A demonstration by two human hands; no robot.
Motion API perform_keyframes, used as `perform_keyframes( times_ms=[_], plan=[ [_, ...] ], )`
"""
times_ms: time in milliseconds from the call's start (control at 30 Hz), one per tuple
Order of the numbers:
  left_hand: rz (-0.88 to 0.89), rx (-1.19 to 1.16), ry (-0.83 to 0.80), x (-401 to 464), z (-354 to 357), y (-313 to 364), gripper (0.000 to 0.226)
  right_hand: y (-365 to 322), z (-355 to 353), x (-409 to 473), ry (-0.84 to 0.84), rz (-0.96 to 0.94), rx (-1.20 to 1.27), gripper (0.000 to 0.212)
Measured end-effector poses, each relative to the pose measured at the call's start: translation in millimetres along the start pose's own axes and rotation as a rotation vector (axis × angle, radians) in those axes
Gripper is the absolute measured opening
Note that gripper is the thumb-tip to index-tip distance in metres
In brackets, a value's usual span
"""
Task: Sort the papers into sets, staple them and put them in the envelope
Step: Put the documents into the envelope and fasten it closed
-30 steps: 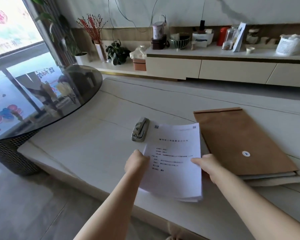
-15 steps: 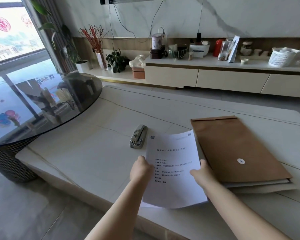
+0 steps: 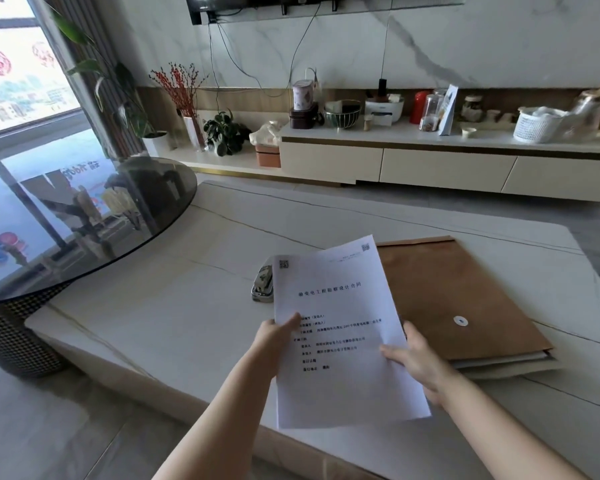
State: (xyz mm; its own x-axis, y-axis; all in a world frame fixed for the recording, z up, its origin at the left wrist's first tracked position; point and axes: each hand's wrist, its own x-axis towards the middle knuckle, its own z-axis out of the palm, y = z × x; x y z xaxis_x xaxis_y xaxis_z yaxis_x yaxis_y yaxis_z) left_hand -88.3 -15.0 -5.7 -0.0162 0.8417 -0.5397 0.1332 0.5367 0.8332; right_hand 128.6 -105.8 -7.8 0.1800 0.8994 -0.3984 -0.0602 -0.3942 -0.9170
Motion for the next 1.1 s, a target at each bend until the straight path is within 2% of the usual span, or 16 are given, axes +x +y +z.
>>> perform_keyframes(
  times_ms=[133, 267, 367, 467, 533, 567, 633, 700, 800, 833, 900, 1033, 1100],
  plan=[
    [0.161, -0.038, -0.091, -35, 6, 25, 0.019, -12, -9, -22, 0.013, -0.066, -0.033, 0.031],
    [0.354, 0.180, -0.095, -76, 8, 54, 0.010, -41, -23, -47, 0.163, -0.102, -0.003, 0.052],
    [0.487, 0.414, -0.138, -112, 10, 73, 0.013, -67, -45, -67, 0.315, -0.237, -0.197, 0.074],
    [0.563, 0.549, -0.168, -141, 15, 86, 0.017, -90, -69, -90, 0.391, -0.350, -0.441, 0.102],
    [0.625, 0.674, -0.185, -156, 21, 94, 0.019, -101, -82, -108, 0.431, -0.368, -0.610, 0.101],
    [0.654, 0.753, -0.194, -163, 25, 97, 0.020, -104, -87, -117, 0.416, -0.364, -0.630, 0.102],
    [0.689, 0.888, -0.203, -175, 37, 100, 0.018, -107, -98, -134, 0.282, -0.312, -0.476, 0.103],
    [0.726, 0.985, -0.224, -179, 51, 100, 0.015, -106, -112, -150, 0.131, -0.234, -0.315, 0.092],
    [0.795, 1.138, -0.198, -175, 81, 97, 0.018, -90, -131, -166, -0.059, -0.162, -0.264, 0.054],
    [0.817, 1.162, -0.171, -174, 92, 95, 0.019, -82, -134, -170, -0.078, -0.165, -0.270, 0.041],
    [0.860, 1.187, -0.085, -173, 114, 88, 0.020, -62, -142, -170, -0.038, -0.165, -0.203, 0.025],
    [0.848, 1.115, 0.155, -157, 141, 65, 0.042, -13, -167, -158, 0.189, -0.063, 0.052, 0.016],
    [0.811, 1.045, 0.196, -146, 143, 51, 0.052, 14, -182, -151, 0.308, 0.023, 0.130, 0.010]
  ],
)
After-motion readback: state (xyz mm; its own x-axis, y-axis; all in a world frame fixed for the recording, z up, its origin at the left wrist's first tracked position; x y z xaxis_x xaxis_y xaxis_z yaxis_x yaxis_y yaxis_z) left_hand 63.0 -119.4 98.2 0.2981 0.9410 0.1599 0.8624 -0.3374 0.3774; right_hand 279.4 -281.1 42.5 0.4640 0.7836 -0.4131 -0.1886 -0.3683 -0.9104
